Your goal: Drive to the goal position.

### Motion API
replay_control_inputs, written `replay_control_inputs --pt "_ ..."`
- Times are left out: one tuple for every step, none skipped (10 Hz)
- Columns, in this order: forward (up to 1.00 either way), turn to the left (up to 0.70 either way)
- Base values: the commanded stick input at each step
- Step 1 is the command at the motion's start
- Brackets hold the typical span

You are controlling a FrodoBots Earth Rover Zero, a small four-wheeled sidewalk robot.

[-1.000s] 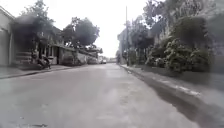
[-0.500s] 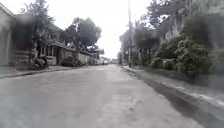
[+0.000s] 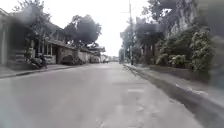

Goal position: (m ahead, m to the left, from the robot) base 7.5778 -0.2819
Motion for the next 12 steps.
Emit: replay_control_inputs --pt "1.00 0.00" --pt "1.00 0.00" --pt "1.00 0.00" --pt "1.00 0.00" --pt "1.00 -0.05" --pt "1.00 -0.14" --pt "1.00 -0.26" --pt "1.00 -0.40" --pt "1.00 -0.40" --pt "1.00 -0.39" --pt "1.00 -0.17" --pt "1.00 0.00"
